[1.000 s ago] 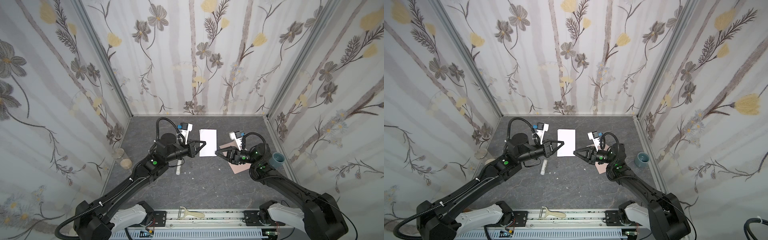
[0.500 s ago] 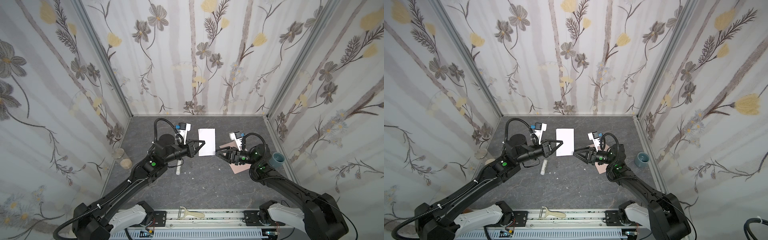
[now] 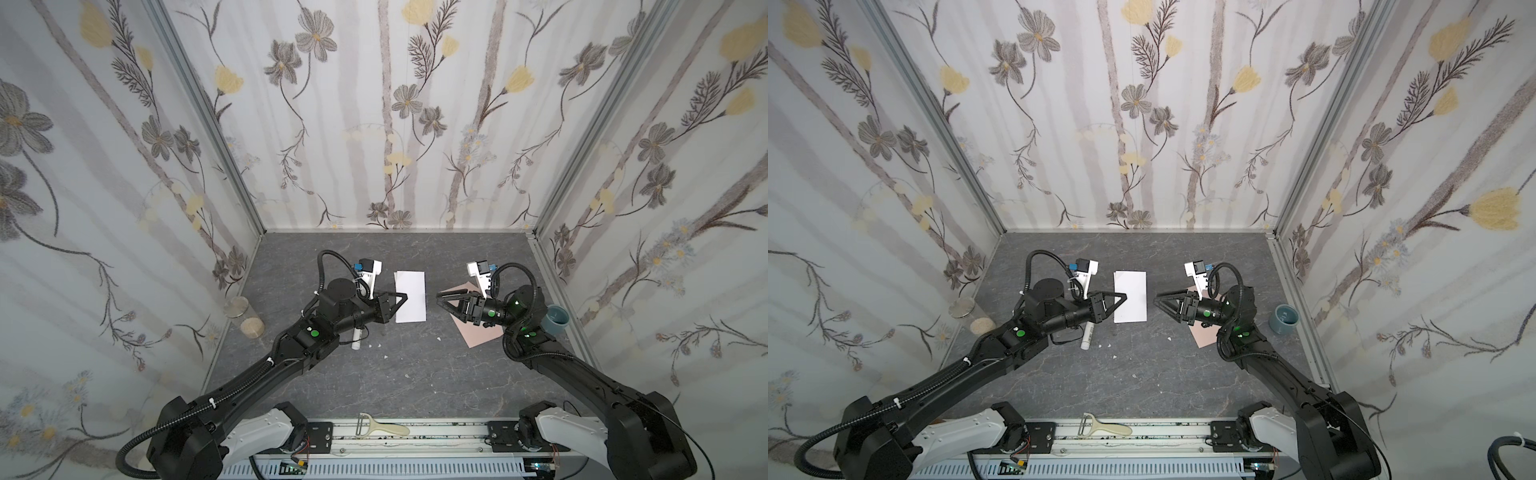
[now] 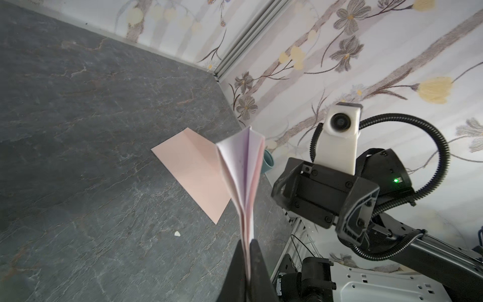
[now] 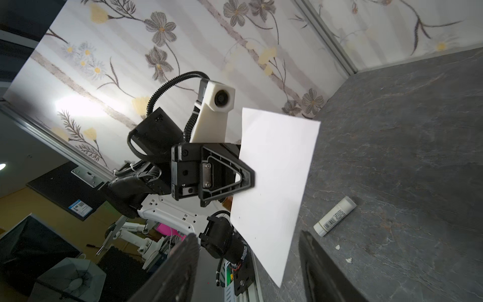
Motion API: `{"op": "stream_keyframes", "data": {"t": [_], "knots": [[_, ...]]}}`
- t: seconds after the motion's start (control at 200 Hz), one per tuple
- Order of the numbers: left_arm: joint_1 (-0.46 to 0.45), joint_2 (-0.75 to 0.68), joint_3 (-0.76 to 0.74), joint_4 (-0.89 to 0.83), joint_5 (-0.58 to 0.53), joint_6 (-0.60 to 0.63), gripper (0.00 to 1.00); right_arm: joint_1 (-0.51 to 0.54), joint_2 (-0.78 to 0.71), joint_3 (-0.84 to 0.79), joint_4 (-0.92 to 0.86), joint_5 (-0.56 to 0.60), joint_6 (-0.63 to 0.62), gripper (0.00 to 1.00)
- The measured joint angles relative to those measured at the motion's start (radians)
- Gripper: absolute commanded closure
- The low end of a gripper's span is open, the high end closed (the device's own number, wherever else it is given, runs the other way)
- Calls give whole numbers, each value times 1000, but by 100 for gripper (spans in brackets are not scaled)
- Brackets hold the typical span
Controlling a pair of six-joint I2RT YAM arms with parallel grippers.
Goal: Place the letter into the envelope and seal it
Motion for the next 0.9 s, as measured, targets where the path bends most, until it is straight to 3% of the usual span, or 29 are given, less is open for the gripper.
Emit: {"op": "stream_keyframes", "data": {"t": [0.14,0.425,0.904], "knots": [[0,39,-47,-1,-13,-23,100,-55,-1,15,-109,28,-45,44],[-13,135,-101,-1,-55,-87,100,-70,22,56,-237,34,-115,44],[-10,369,-101,-22,-121,-164,100,-72,76,70,-240,34,-129,43]]}}
